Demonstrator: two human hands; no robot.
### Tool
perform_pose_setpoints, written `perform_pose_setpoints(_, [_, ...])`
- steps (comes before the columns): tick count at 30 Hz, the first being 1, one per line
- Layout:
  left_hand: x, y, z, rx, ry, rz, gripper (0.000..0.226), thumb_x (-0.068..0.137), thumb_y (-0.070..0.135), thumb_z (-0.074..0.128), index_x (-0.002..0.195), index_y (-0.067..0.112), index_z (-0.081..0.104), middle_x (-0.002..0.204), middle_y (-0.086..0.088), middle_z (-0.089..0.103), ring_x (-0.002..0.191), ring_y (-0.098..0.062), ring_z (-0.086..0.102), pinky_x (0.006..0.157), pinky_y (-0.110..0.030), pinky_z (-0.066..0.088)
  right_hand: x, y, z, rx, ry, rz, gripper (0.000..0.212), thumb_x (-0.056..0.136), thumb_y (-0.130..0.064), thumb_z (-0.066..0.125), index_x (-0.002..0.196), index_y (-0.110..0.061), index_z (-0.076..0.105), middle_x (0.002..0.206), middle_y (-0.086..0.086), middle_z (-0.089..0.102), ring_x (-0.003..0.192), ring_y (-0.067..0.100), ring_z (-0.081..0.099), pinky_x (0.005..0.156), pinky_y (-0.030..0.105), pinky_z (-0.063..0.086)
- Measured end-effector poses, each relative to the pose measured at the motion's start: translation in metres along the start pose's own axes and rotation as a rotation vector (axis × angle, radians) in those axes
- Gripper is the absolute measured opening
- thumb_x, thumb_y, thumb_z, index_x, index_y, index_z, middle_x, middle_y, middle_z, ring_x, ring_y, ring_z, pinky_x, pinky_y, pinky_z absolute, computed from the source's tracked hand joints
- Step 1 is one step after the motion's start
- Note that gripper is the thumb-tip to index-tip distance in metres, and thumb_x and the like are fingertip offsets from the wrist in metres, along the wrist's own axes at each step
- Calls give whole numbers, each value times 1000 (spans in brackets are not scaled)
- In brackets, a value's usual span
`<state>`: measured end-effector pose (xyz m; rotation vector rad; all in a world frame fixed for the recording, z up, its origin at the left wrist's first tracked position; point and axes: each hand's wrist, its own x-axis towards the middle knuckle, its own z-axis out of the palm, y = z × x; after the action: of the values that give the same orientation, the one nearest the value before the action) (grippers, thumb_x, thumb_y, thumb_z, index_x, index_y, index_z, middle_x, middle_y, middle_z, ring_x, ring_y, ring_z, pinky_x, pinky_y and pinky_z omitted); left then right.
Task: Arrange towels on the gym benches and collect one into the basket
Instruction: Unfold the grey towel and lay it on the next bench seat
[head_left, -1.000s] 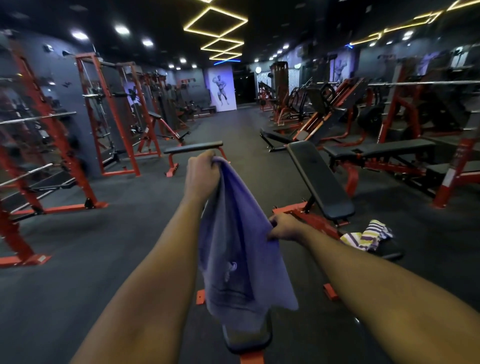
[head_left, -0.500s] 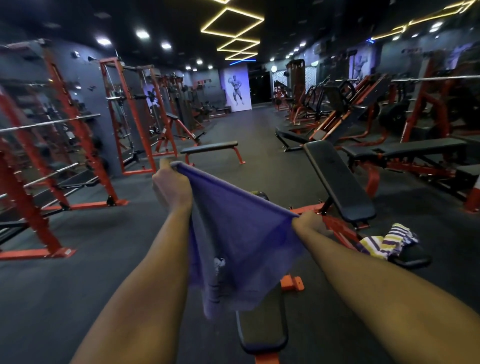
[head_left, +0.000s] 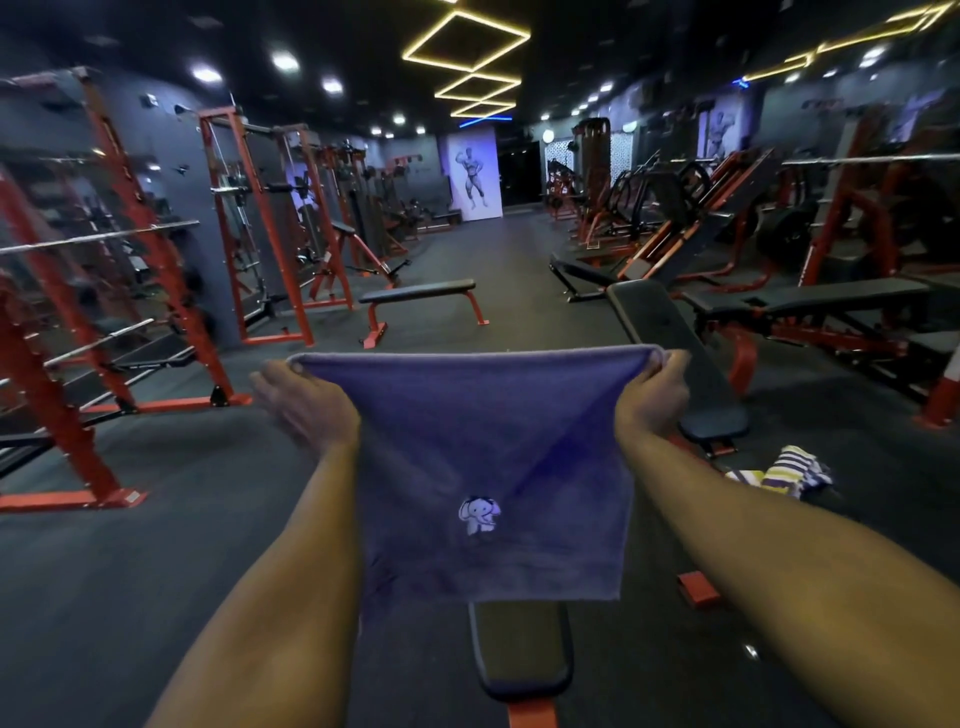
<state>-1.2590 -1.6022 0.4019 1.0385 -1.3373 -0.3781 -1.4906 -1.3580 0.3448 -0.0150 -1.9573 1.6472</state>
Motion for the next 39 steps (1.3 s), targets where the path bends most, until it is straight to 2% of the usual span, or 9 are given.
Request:
perform_pose_setpoints(4, [3, 10, -2, -16, -138, -140, 27, 99, 16, 34, 115, 1, 50, 116, -30, 58, 106, -44, 56, 84, -44, 42, 19, -23, 5, -318, -115, 13, 29, 99, -36, 43, 109, -12, 56, 105, 20, 68, 97, 39, 66, 77, 43, 51])
perform_pose_setpoints(7, [9, 9, 7, 271, -346, -413, 31, 96, 9, 45, 121, -3, 57, 126, -25, 58, 118, -42, 56, 97, -48, 46, 31, -22, 8, -508, -427, 290, 39, 93, -20, 53, 126, -3, 61, 128, 17, 61, 119, 35, 58, 95, 41, 48])
perform_pose_setpoints(10, [-3, 13, 9, 486, -561, -431, 33, 89, 6, 60, 121, -3, 62, 128, -21, 58, 119, -36, 57, 94, -44, 49, 17, -24, 7, -466, -715, 356, 44, 92, -20, 53, 131, 0, 55, 135, 16, 56, 126, 33, 53, 98, 35, 45])
perform_pose_setpoints(16, [-49, 32, 30, 327, -905, -235, 22, 78, 19, 68, 94, 4, 66, 104, -18, 68, 91, -35, 70, 78, -42, 61, -51, -45, 30, -154, -967, 201, 16, 87, -19, 67, 86, -3, 65, 80, 14, 65, 57, 25, 64, 39, 28, 54])
perform_pose_setpoints(20, [-70, 58, 31, 109, -1129, -66, 29, 89, 25, 64, 80, -3, 64, 77, -20, 67, 54, -27, 68, 48, -39, 60, -77, -68, 30, 27, -1236, 109, 13, 97, -11, 55, 95, -1, 64, 83, 17, 61, 58, 21, 61, 41, 23, 54])
perform_pose_setpoints(28, [-54, 50, 23, -83, -1439, -19, 21, 90, -7, 42, 89, -2, 63, 79, -22, 65, 63, -29, 69, 62, -38, 62, -69, -63, 22, 129, -1319, -5, 33, 84, -25, 74, 105, -1, 69, 98, 14, 74, 82, 14, 68, 60, 20, 55])
perform_pose_setpoints(31, [-50, 35, 23, -117, -1447, 36, 19, 86, -8, 47, 100, 3, 55, 90, -19, 64, 77, -28, 69, 72, -44, 62, -69, -63, 24, 113, -1311, -64, 29, 84, -26, 74, 93, 1, 71, 83, 12, 74, 72, 12, 65, 61, 21, 52])
perform_pose_setpoints(36, [-39, 0, 28, 231, -1609, 313, 76, 70, 17, 67, 135, 40, 35, 128, 1, 45, 121, -22, 35, 108, -50, 35, -58, -76, 29, 237, -1344, -67, 18, 85, -5, 57, 75, 10, 60, 71, 13, 47, 59, 20, 42, 55, 26, 35])
perform_pose_setpoints(39, [-38, -28, 32, 468, -1632, 421, 44, 75, 23, 70, 117, 30, 58, 122, 0, 60, 107, -16, 48, 101, -43, 41, -46, -80, 33, 216, -1341, -29, 13, 84, -8, 54, 80, 0, 64, 67, 9, 51, 56, 11, 46, 53, 22, 38])
